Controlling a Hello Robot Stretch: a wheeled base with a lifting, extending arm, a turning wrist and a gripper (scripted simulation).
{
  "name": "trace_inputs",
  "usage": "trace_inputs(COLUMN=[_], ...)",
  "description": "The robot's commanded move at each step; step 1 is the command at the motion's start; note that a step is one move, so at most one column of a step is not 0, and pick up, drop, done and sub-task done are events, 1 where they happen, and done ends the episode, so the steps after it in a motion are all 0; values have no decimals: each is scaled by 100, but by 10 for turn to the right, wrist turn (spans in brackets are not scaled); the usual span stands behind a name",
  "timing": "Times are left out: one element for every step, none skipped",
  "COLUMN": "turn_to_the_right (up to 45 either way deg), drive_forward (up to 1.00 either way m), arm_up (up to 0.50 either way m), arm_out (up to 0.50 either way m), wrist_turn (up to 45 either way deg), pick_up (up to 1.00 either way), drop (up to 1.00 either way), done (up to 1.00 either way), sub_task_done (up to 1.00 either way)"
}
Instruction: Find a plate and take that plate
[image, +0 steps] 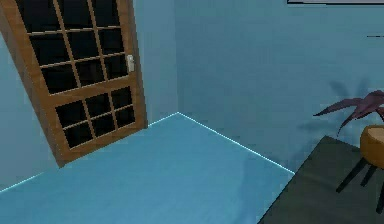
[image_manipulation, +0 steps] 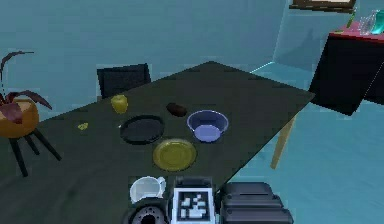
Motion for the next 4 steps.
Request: trace_inputs(turn_to_the_right=[0,0,0,0], drive_forward=[0,0,0,0], arm_up=[0,0,0,0], arm_out=[26,0,0,0], wrist_turn=[0,450,450,450], pick_up=[0,0,0,0], drop=[0,0,0,0], done=[0,0,0,0], sub_task_done=[0,0,0,0])
